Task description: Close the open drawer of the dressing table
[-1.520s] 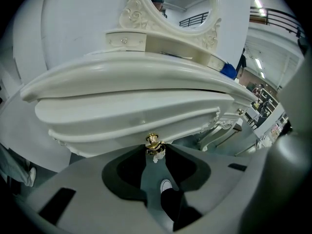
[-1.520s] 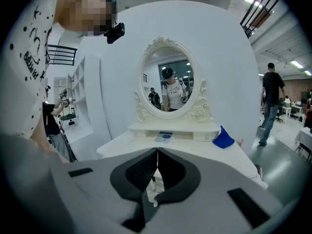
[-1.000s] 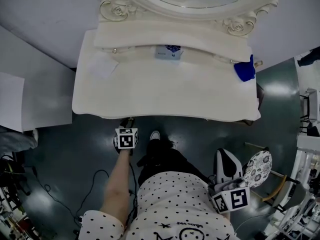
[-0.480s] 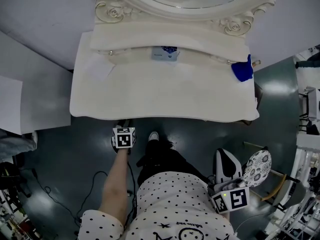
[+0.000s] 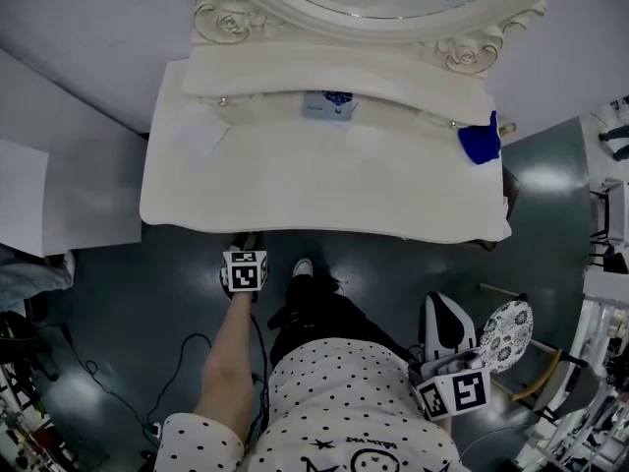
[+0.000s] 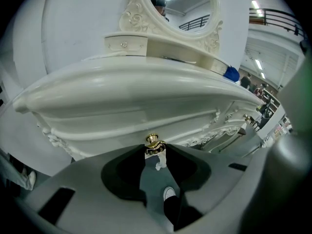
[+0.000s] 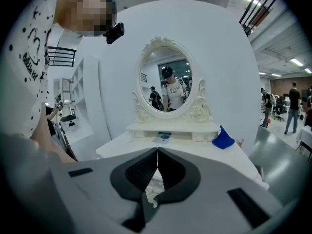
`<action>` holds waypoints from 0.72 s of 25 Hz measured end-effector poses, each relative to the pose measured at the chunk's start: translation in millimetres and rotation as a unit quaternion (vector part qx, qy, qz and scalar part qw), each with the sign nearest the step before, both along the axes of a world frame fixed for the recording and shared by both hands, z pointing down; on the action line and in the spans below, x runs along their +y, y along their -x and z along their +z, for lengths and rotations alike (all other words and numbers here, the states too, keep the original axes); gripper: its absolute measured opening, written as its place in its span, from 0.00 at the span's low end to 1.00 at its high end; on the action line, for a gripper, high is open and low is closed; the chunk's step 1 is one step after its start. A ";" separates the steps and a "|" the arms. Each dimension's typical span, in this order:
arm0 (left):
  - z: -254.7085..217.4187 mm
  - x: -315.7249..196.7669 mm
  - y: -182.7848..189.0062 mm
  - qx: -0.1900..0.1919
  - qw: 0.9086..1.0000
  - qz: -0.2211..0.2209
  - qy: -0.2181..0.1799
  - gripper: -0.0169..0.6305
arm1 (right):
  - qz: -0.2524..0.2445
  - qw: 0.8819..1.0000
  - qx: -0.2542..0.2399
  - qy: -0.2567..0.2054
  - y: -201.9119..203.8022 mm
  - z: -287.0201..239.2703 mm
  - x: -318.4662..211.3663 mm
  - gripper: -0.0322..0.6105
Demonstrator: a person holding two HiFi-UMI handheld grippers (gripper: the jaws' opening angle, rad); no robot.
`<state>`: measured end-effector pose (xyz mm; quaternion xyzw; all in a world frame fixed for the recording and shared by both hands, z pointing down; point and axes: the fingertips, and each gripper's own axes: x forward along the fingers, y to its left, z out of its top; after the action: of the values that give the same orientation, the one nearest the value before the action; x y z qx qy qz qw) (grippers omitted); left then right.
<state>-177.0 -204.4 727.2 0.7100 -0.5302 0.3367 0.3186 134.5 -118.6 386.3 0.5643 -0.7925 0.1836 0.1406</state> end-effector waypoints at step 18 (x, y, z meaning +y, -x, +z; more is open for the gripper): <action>-70.9 20.9 11.0 -0.014 0.994 -0.028 -0.109 0.05 | -0.021 0.999 -0.019 -0.031 -10.2 -10.3 33.6 0.06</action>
<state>-188.0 -183.5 656.3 0.7209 -0.5876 0.2776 0.2408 144.7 -85.1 376.0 0.5479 -0.8122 0.1664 0.1113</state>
